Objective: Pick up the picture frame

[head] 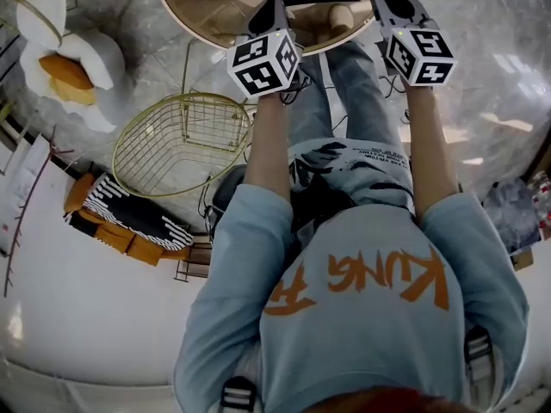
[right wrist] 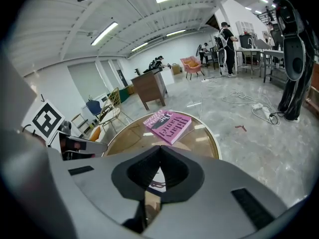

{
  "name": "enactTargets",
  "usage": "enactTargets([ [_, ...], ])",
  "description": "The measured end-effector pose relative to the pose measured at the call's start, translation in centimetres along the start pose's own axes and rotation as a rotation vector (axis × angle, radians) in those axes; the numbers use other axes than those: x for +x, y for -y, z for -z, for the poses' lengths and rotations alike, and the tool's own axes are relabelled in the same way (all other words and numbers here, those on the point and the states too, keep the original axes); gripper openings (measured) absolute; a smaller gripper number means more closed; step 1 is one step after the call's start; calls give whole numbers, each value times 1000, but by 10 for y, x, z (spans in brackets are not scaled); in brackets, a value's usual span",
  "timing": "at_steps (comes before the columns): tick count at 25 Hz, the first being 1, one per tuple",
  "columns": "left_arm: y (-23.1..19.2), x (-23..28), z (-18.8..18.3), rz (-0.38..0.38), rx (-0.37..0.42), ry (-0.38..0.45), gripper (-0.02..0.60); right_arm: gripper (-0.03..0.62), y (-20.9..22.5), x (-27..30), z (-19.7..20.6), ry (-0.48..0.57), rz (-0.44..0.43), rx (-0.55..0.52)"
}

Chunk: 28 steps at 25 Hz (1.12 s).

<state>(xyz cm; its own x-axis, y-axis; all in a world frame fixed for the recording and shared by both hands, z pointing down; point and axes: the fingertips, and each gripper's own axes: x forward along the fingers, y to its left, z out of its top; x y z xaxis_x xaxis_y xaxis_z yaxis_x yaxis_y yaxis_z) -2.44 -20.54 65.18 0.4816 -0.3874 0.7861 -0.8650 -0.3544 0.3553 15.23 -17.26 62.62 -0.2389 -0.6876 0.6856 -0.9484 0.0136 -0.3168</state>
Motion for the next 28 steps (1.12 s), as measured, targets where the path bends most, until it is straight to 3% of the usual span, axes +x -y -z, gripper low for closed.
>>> enactTargets([
  [7, -20, 37, 25, -9, 19, -45, 21, -2, 8, 35, 33, -31, -14, 23],
  [14, -36, 70, 48, -66, 59, -69, 21, -2, 37, 64, 60, -54, 37, 28],
  [20, -46, 96, 64, -56, 54, -87, 23, -2, 49, 83, 83, -91, 40, 23],
  [22, -48, 104, 67, -54, 55, -92, 54, 13, 50, 87, 90, -107, 32, 22],
  [24, -48, 110, 68, -47, 52, -97, 126, 66, 52, 91, 95, -124, 26, 25],
  [28, -54, 120, 64, -42, 42, -99, 132, 86, 58, 101, 101, -144, 40, 50],
])
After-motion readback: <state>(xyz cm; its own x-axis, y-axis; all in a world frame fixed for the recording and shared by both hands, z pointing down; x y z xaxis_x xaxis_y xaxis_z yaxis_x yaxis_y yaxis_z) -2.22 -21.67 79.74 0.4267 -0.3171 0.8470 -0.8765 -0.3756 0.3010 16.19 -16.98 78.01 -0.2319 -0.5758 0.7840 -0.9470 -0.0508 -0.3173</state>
